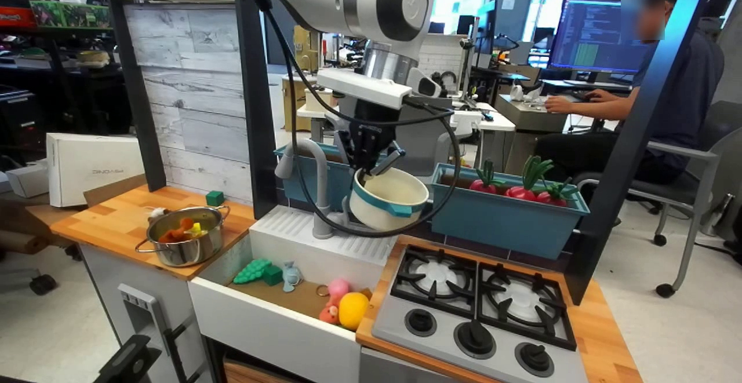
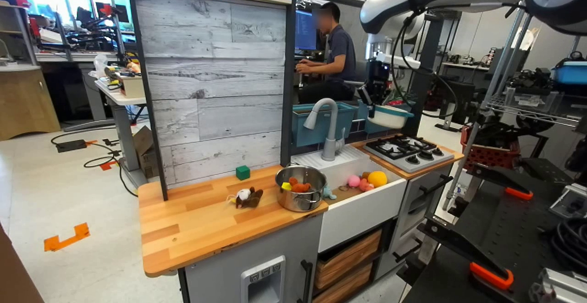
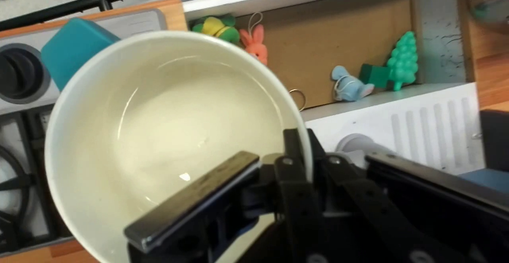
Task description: Put the white pot in the sink.
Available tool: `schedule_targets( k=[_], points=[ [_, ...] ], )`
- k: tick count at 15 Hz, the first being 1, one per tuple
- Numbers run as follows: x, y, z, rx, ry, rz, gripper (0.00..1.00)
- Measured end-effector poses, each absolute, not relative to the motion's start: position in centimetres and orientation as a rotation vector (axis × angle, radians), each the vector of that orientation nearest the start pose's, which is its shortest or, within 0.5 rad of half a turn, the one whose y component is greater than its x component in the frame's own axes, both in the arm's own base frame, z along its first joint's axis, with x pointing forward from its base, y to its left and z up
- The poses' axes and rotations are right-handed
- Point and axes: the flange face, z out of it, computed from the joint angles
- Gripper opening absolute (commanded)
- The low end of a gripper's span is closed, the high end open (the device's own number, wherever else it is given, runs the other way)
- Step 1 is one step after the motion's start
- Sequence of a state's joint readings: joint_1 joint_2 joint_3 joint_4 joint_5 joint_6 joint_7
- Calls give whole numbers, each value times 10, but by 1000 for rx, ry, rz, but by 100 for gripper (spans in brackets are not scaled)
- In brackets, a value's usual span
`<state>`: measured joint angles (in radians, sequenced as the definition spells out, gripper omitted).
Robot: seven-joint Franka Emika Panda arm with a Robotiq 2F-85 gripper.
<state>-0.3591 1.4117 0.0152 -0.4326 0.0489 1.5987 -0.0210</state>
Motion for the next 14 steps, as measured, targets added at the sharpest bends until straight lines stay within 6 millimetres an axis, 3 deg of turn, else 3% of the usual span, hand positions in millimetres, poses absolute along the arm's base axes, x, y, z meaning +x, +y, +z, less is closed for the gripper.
schedule_targets(
  k=[3, 7, 11, 14],
  points=[
    [745, -209, 174, -2963, 310, 385, 1],
    [758, -146, 216, -2967, 88, 420, 1],
    [759, -100, 253, -2961, -150, 467, 1],
    [755, -75, 263, -2964, -298, 552, 1]
  ],
)
